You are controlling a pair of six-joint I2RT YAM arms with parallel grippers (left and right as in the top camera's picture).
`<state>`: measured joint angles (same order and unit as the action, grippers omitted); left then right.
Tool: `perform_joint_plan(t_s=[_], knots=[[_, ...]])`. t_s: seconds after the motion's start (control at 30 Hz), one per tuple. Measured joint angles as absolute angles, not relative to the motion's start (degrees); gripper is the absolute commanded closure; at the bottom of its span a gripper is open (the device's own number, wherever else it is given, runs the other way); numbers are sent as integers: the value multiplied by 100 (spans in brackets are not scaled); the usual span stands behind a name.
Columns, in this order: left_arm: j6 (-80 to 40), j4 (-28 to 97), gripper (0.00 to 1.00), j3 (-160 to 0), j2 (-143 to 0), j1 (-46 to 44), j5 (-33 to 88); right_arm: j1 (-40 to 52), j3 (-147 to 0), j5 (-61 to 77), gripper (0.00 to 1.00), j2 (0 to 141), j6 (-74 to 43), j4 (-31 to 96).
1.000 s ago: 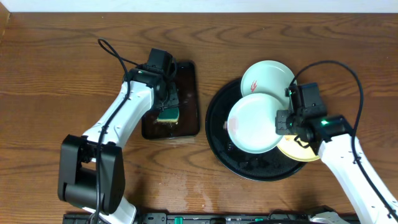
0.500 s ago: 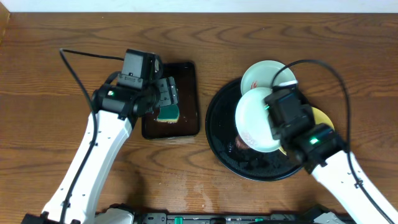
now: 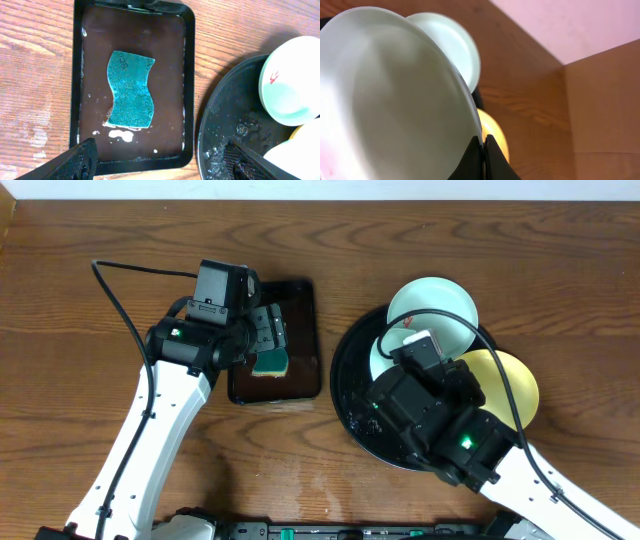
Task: Clean dirty plates on tray and stack at the side
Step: 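Lift the cleaned green plate with the right gripper off the tray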
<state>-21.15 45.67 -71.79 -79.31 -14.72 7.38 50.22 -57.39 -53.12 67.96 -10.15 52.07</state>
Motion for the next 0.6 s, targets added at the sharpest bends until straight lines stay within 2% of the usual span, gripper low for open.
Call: perform_joint_plan(t_s=[0.6], knots=[[-2115,4569,18,-7181,-7931,-1472,738,6110,-5739,-7120,99,6796,-768,5223]])
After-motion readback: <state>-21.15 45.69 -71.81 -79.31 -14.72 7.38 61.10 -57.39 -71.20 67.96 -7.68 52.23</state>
